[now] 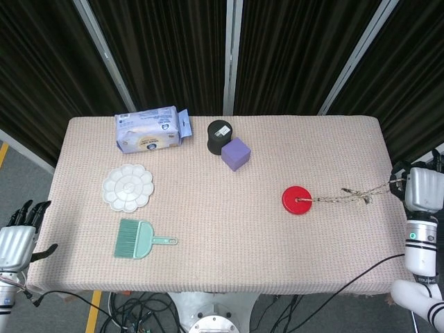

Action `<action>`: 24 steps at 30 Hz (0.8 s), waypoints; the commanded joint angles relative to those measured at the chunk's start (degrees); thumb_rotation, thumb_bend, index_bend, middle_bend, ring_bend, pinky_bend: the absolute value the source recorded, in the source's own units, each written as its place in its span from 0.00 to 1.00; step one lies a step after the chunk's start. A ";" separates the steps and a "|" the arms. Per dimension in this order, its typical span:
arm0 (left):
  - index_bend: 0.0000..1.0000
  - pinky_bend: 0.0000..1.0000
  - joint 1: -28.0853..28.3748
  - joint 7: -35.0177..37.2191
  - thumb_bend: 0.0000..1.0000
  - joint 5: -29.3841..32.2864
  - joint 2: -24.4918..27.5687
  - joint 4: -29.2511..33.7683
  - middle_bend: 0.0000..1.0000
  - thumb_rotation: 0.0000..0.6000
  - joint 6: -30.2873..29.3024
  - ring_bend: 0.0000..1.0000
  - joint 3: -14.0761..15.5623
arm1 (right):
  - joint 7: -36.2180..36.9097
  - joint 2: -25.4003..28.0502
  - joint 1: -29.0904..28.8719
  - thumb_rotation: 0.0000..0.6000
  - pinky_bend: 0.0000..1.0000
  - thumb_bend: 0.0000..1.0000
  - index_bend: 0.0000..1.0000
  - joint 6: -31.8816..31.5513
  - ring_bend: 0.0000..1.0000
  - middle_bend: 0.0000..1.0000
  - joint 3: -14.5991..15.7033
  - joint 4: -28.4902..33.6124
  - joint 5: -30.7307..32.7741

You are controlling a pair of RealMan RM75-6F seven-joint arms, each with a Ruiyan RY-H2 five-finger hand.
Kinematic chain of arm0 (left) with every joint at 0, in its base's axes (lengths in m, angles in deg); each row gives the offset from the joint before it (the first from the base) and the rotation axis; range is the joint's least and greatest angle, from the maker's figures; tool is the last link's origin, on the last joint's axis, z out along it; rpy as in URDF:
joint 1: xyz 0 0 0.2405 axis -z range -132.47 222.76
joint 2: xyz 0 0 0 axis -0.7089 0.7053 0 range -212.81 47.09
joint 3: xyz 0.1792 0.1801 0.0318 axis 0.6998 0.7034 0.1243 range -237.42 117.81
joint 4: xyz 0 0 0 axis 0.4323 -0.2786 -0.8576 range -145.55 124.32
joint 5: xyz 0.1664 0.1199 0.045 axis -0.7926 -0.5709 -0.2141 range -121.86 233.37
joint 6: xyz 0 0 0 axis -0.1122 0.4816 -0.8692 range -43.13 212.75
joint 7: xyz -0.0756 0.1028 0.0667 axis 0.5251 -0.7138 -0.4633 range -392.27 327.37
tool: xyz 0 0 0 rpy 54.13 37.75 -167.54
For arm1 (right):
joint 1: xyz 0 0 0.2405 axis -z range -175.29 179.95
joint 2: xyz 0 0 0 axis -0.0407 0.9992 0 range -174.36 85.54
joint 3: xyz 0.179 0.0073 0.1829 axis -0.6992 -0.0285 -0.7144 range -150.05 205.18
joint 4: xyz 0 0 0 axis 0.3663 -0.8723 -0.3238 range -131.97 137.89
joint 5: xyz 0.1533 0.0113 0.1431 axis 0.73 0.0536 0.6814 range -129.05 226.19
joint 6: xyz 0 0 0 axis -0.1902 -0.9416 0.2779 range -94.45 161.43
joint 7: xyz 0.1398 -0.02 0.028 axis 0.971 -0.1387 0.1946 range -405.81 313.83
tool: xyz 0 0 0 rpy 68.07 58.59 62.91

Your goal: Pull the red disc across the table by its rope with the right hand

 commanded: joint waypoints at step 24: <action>0.07 0.15 -0.63 2.53 0.14 0.76 -0.41 -2.16 0.12 1.00 -0.20 0.01 -0.05 | -16.10 -7.60 -12.66 1.00 0.01 0.33 0.78 6.91 0.34 0.76 5.02 17.44 -11.80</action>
